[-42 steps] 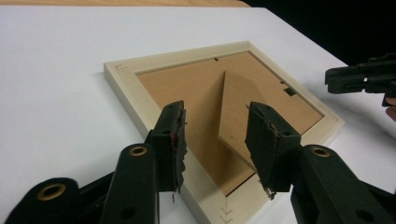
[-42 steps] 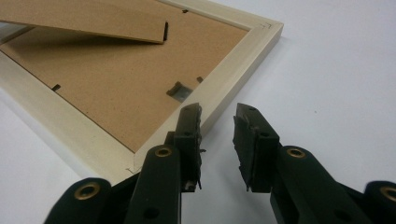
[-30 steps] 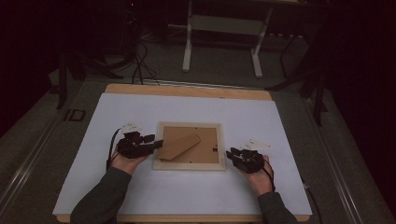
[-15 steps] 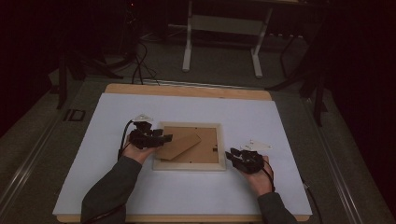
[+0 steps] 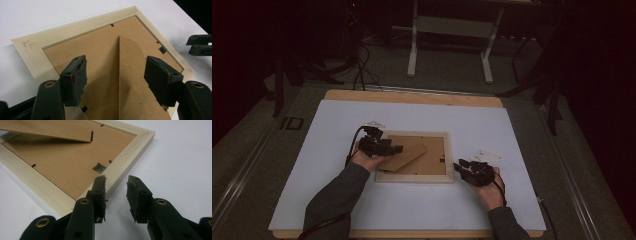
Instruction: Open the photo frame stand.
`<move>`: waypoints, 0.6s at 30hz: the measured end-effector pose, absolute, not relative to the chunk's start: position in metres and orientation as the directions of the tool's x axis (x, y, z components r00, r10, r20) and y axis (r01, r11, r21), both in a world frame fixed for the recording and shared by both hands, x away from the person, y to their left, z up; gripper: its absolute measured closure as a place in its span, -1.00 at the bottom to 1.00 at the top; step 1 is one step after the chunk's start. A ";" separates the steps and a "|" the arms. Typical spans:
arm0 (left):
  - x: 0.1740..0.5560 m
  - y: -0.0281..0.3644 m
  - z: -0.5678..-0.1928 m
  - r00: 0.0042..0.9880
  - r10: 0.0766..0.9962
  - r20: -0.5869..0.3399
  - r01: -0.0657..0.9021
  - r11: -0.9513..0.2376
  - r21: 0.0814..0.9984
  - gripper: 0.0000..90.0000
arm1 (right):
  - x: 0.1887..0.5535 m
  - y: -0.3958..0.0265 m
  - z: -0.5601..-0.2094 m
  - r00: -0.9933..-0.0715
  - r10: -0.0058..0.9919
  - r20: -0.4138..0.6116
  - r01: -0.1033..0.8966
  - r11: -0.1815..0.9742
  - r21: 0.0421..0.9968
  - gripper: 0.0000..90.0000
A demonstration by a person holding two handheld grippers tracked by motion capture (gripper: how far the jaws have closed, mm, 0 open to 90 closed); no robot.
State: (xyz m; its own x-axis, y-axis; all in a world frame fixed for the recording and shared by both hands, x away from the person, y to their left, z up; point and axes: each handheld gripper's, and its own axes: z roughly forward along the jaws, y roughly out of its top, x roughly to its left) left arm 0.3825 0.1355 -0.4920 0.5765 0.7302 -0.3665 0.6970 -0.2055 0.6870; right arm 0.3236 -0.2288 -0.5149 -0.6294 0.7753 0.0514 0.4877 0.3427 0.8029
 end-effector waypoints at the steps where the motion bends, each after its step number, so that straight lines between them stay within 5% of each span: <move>1: 0.383 0.135 -0.493 0.578 0.727 -0.370 0.700 -0.209 0.683 -0.23 | 0.324 -0.229 -0.515 -0.630 0.775 0.051 0.487 0.344 0.803 0.50; 18: 0.386 0.135 -0.509 0.558 0.662 -0.501 0.771 -0.190 0.608 -0.11 | 0.323 -0.227 -0.516 -0.636 0.770 0.052 0.489 0.349 0.799 0.49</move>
State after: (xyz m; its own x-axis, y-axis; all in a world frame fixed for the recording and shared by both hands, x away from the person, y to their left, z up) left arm 0.3861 0.1352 -0.5090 0.5580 0.6616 -0.5010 0.7709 -0.1897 0.6081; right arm 0.3232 -0.2268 -0.5165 -0.6357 0.7702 0.0521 0.4888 0.3494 0.7994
